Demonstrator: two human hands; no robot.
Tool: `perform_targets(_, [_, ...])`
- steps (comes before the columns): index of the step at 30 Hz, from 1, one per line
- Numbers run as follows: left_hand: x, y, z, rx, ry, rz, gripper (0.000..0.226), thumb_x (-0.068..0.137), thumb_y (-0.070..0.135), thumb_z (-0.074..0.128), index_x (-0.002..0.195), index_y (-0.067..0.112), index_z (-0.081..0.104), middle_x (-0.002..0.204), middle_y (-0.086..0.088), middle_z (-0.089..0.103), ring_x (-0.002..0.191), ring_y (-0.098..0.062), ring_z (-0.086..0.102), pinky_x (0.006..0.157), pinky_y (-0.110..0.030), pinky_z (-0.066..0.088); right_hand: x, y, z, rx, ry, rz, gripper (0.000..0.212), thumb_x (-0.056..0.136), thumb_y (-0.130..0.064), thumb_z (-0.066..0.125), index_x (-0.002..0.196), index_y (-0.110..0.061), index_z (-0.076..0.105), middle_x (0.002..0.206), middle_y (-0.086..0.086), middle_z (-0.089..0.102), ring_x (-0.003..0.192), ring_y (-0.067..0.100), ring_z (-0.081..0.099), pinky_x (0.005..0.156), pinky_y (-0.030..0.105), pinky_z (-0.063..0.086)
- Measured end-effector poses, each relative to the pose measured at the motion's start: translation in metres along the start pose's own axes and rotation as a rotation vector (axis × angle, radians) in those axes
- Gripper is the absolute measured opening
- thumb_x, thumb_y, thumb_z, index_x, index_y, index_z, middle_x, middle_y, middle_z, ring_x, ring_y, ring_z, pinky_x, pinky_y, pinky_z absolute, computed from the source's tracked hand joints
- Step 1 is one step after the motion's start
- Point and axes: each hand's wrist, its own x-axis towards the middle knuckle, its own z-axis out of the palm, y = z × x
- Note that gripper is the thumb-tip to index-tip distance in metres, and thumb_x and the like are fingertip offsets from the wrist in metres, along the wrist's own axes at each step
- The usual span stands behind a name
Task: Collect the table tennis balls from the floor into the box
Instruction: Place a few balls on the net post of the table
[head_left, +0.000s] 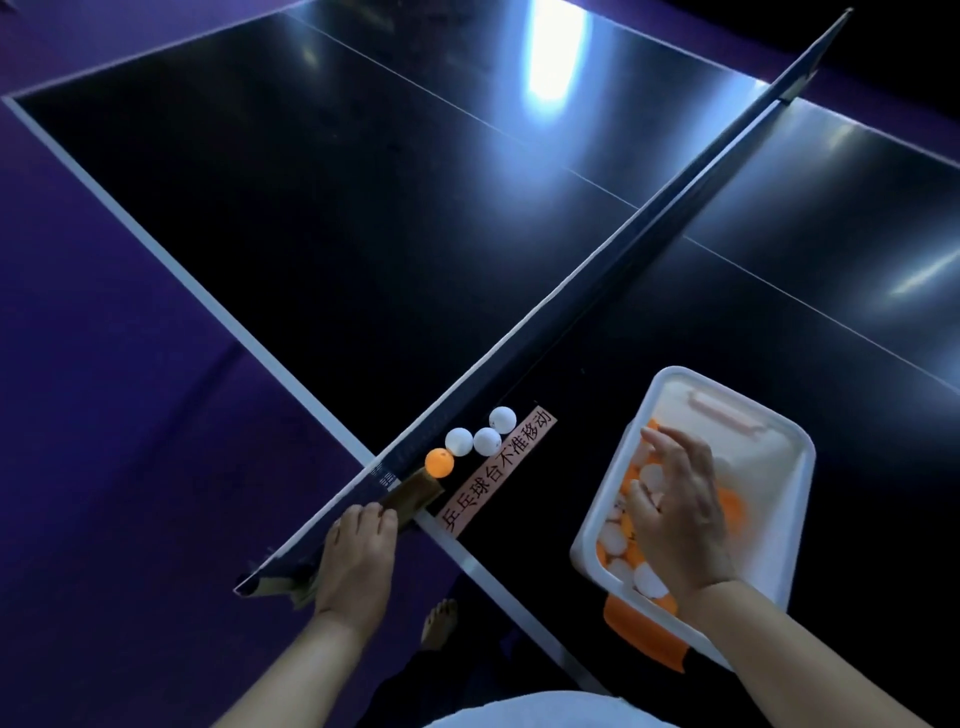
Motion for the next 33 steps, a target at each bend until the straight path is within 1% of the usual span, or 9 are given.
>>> perform_targets(3, [0.006,0.024,-0.015,-0.334,0.044,0.048,0.049,0.066,0.010,0.083,0.106,0.013,0.054,0.094,-0.007,0.063,0.083,-0.021,0.057,0.066,-0.028,0.054,-0.004,-0.001,-0.009,0.040,0.038,0.069,0.050,0.079,0.006,0.061,0.126,-0.008,0.050,0.128,0.010,0.043,0.120,0.020,0.043,0.099,0.045,0.046])
perform_targets(6, [0.022,0.079,-0.042,-0.643,0.054,0.167,0.042,0.084,0.045,0.057,0.117,0.019,0.053,0.101,0.003,0.058,0.092,-0.010,0.049,0.073,-0.015,0.039,-0.012,0.004,-0.019,0.083,0.050,0.156,0.050,0.082,0.006,0.058,0.128,-0.011,0.048,0.126,0.005,0.042,0.113,0.016,0.047,0.095,0.036,0.048])
perform_targets(11, [0.049,0.170,-0.068,-0.772,0.046,0.452,0.061,0.084,0.068,0.038,0.122,0.022,0.049,0.104,0.006,0.062,0.093,-0.006,0.053,0.072,-0.015,0.042,-0.020,0.021,-0.036,0.006,0.119,0.237,0.049,0.083,0.002,0.059,0.129,-0.010,0.046,0.126,0.009,0.043,0.103,0.020,0.053,0.082,0.029,0.048])
perform_targets(13, [0.051,0.184,-0.065,-0.750,0.074,0.527,0.064,0.084,0.066,0.040,0.126,0.018,0.046,0.110,0.002,0.065,0.102,-0.010,0.054,0.085,-0.018,0.045,-0.019,0.025,-0.043,0.015,0.147,0.242,0.048,0.084,0.003,0.058,0.129,-0.008,0.047,0.126,0.011,0.043,0.102,0.018,0.053,0.081,0.025,0.047])
perform_targets(17, [0.051,0.163,-0.060,-0.810,0.136,0.260,0.057,0.088,0.057,0.041,0.129,0.020,0.051,0.121,0.009,0.056,0.114,0.002,0.036,0.093,-0.005,0.028,-0.006,0.021,-0.046,0.065,0.177,0.208,0.045,0.084,0.002,0.057,0.127,-0.011,0.049,0.121,0.004,0.044,0.098,0.011,0.050,0.079,0.016,0.042])
perform_targets(20, [0.054,0.125,-0.047,-0.787,0.183,0.030,0.037,0.092,0.028,0.052,0.125,0.012,0.054,0.119,0.001,0.055,0.108,-0.007,0.038,0.092,-0.018,0.034,0.011,0.000,-0.034,0.104,0.156,0.087,0.040,0.082,0.005,0.060,0.119,-0.011,0.056,0.115,0.001,0.050,0.095,0.013,0.053,0.080,0.021,0.047])
perform_targets(25, [0.058,0.073,-0.025,-0.556,0.090,-0.134,0.035,0.086,0.008,0.063,0.120,0.005,0.056,0.123,-0.008,0.056,0.113,-0.025,0.047,0.087,-0.040,0.050,0.061,-0.042,0.007,0.056,-0.201,-0.169,0.024,0.087,-0.003,0.056,0.104,-0.016,0.067,0.102,-0.004,0.061,0.091,0.011,0.059,0.076,0.013,0.045])
perform_targets(29, [0.064,0.058,-0.008,-0.408,0.017,-0.152,0.045,0.082,0.011,0.069,0.124,0.006,0.054,0.135,-0.010,0.051,0.124,-0.027,0.048,0.096,-0.040,0.051,0.094,-0.057,0.057,-0.211,-0.653,-0.111,0.037,0.089,-0.017,0.053,0.123,-0.030,0.054,0.124,-0.008,0.049,0.104,0.018,0.056,0.080,0.032,0.050])
perform_targets(33, [0.069,0.052,0.010,-0.296,0.003,-0.108,0.072,0.057,0.014,0.090,0.122,0.006,0.059,0.119,-0.010,0.065,0.106,-0.028,0.065,0.085,-0.039,0.055,0.114,-0.060,0.098,-0.428,-0.784,-0.162,0.055,0.090,-0.009,0.048,0.137,-0.037,0.039,0.137,-0.003,0.037,0.109,0.021,0.054,0.066,0.030,0.047])
